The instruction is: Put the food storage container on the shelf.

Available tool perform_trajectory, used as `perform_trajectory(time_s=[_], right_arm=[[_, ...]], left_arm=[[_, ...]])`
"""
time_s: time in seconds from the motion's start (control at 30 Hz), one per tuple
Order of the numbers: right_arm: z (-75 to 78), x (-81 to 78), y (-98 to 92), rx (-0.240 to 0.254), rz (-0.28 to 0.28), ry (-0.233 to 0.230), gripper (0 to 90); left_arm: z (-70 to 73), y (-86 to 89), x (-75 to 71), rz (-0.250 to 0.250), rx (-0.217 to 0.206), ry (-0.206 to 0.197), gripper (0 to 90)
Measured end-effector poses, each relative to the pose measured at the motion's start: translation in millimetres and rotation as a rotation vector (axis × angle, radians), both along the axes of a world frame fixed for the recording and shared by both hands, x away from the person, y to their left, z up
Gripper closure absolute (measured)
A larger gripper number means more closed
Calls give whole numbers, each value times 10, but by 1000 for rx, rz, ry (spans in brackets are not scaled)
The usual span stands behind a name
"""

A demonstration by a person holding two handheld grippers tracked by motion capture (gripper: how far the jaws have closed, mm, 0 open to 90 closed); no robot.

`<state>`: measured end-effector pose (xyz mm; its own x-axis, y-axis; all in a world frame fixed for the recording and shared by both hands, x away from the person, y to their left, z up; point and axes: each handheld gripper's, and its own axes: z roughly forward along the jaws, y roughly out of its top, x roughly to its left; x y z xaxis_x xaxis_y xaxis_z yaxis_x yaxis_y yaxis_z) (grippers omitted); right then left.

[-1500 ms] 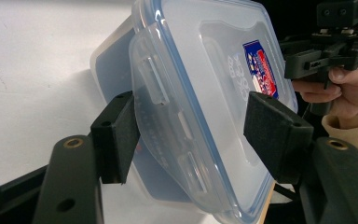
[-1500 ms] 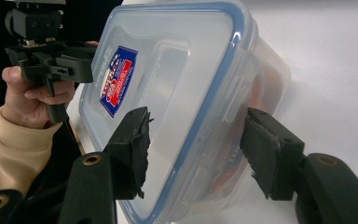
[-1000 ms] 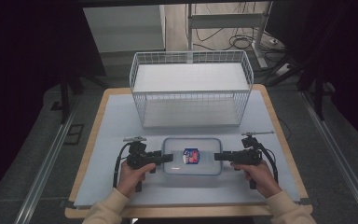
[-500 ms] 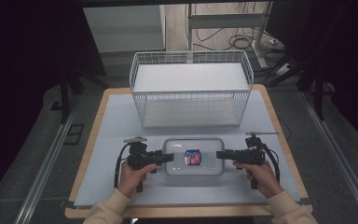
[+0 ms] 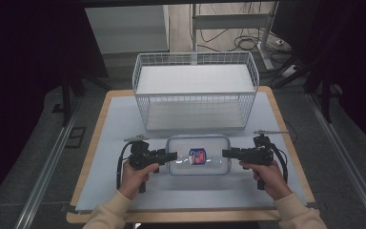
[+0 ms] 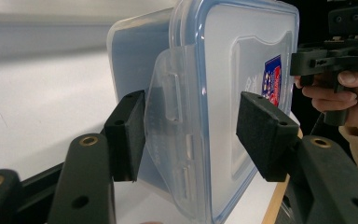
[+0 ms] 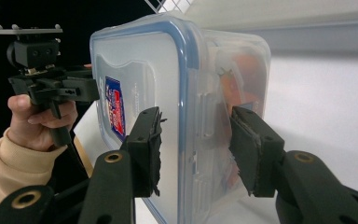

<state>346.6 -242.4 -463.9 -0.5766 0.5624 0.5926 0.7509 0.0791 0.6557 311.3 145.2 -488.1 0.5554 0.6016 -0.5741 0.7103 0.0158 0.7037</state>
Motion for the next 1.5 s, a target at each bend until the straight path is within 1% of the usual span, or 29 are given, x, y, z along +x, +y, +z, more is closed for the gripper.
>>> perform_trajectory(time_s=[0.03,0.1,0.2,0.37,0.4,0.43,0.57,0.6,0.67,0.7,0.73,0.77,0.83,0.87,0.9,0.93,1.03,1.07,1.1,1.13,1.17,1.2,1.23,1.27,1.3,1.37,1.4,1.43,1.5], right_arm=[[0,0,0,0,0,0,538],[55,22,21,-7,4,-26,538],[118,52,37,-9,6,-36,538],[251,79,48,-4,2,-66,538],[251,79,48,-4,2,-66,538],[306,86,50,-1,2,-81,538],[372,97,51,0,3,-96,538],[423,107,54,1,4,-111,538],[446,109,56,3,4,-117,538],[480,119,57,4,3,-130,538],[545,138,61,5,6,-146,539],[545,138,61,5,6,-146,539],[595,154,66,7,8,-154,539],[651,173,73,12,8,-163,539],[680,185,75,12,11,-169,539],[680,185,75,12,11,-169,539],[795,221,88,21,10,-193,539],[816,226,91,23,9,-198,539],[852,235,95,26,7,-206,539],[882,243,100,27,8,-213,539],[914,249,104,29,8,-216,539],[914,249,104,29,8,-216,539],[979,261,113,32,11,-227,539],[1010,269,118,34,12,-232,539],[1010,269,118,34,12,-232,539],[1092,294,130,41,13,-246,538],[1092,294,130,41,13,-246,538],[1139,312,134,44,16,-252,538],[1161,321,137,46,15,-253,538]], left_arm=[[9,2,7,5,-6,1,442],[30,16,24,4,-7,-5,441],[77,24,45,13,-11,-13,441],[240,36,85,14,-6,-48,440],[240,36,85,14,-6,-48,440],[276,35,93,15,-4,-52,439],[376,36,114,17,0,-67,439],[419,37,125,18,-2,-74,439],[450,41,134,17,-2,-78,439],[476,44,141,19,-2,-83,439],[508,49,151,17,-2,-89,441],[531,50,154,20,-2,-91,441],[595,56,169,20,1,-103,440],[630,60,175,21,0,-105,441],[698,65,189,25,1,-112,441],[698,65,189,25,1,-112,441],[814,76,220,29,-1,-122,441],[814,76,220,29,-1,-122,441],[894,84,236,32,1,-133,441],[894,84,236,32,1,-133,441],[973,93,249,32,6,-145,440],[973,93,249,32,6,-145,440],[1055,103,265,32,13,-158,440],[1096,106,270,32,17,-163,440],[1096,106,270,32,17,-163,439],[1198,111,285,36,24,-179,439],[1198,111,285,36,24,-179,439],[1236,113,294,36,27,-184,439],[1287,119,310,38,28,-191,439]])
